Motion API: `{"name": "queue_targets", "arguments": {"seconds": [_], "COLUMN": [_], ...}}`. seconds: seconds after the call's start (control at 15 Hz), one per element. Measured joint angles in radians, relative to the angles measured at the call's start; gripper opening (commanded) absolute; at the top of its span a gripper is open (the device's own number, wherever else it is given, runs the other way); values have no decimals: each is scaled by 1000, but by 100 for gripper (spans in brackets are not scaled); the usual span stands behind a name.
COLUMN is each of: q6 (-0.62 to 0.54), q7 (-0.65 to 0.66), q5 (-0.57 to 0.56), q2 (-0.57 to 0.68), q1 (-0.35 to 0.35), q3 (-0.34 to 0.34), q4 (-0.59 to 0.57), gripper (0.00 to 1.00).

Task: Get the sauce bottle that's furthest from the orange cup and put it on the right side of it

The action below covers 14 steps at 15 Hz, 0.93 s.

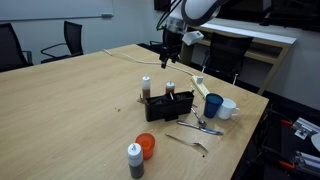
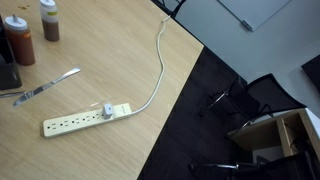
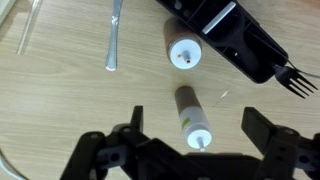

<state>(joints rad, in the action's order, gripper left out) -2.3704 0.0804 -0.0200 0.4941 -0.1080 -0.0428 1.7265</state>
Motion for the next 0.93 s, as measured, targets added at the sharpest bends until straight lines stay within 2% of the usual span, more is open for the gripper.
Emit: {"name": "queue_targets", "arguments": {"seconds": [0.33, 0.93], "q6": [0, 38], "q7": [-54, -159], "q5": [-63, -73], "q2": [188, 422], "q1": [-41, -39], "q3": [-5, -5], "q4": [-188, -473], "gripper": [100, 100]}}
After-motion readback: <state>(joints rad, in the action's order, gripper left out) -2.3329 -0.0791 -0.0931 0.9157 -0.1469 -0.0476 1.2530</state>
